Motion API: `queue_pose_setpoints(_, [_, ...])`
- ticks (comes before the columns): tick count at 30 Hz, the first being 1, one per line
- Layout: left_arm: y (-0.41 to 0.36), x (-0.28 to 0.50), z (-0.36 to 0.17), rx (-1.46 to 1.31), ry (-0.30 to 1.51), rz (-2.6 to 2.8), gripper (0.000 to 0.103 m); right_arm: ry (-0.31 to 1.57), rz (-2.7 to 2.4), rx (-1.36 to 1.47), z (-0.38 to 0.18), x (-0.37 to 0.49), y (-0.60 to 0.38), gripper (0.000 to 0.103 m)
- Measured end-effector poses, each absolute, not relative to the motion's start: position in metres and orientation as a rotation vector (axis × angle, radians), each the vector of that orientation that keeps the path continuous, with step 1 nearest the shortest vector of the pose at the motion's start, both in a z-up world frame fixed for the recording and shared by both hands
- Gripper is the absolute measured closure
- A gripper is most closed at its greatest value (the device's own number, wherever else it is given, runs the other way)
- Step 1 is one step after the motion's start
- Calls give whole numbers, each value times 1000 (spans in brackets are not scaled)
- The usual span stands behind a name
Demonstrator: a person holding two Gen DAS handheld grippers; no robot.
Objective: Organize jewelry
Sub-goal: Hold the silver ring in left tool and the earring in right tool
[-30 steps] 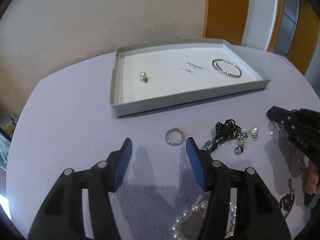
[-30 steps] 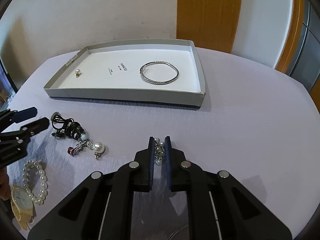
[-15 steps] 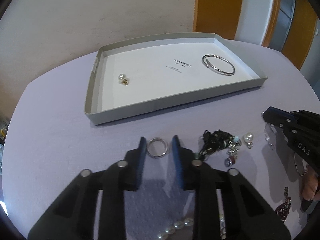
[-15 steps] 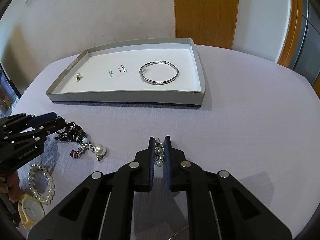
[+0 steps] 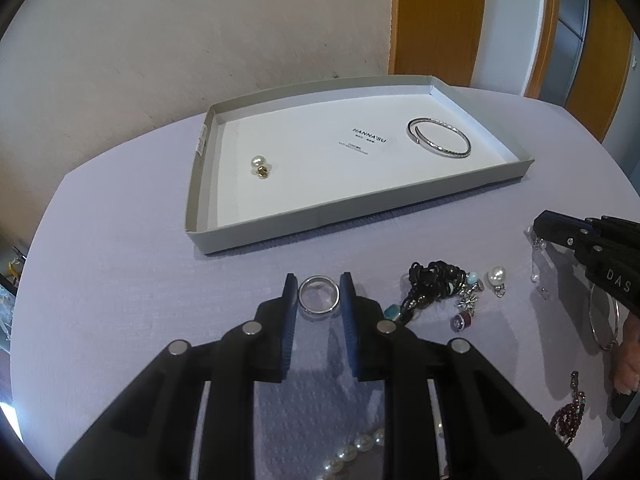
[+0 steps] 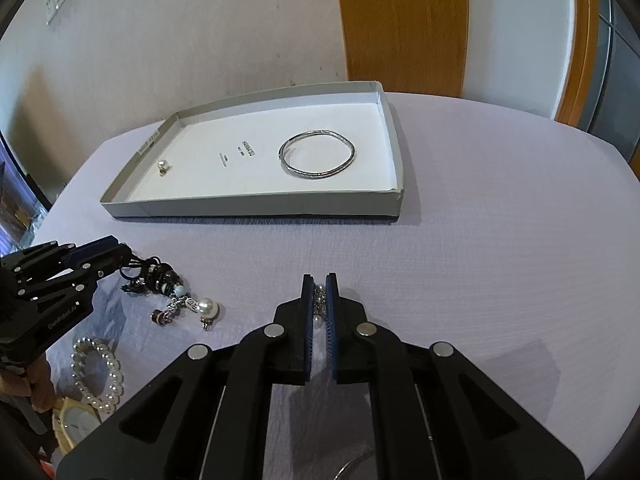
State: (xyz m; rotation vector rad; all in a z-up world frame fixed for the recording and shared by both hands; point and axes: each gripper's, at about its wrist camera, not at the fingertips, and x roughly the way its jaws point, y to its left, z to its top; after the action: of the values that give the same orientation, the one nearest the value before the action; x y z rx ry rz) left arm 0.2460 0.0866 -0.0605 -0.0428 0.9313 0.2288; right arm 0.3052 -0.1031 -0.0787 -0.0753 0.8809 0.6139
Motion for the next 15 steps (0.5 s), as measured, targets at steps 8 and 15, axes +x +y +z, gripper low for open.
queue_pose_setpoints(8, [96, 241, -53, -75, 920, 236, 82, 880, 624, -52, -75, 302, -107, 97])
queue_pose_setpoints(15, [112, 236, -40, -135, 899, 249, 82, 850, 637, -43, -60, 299, -108, 97])
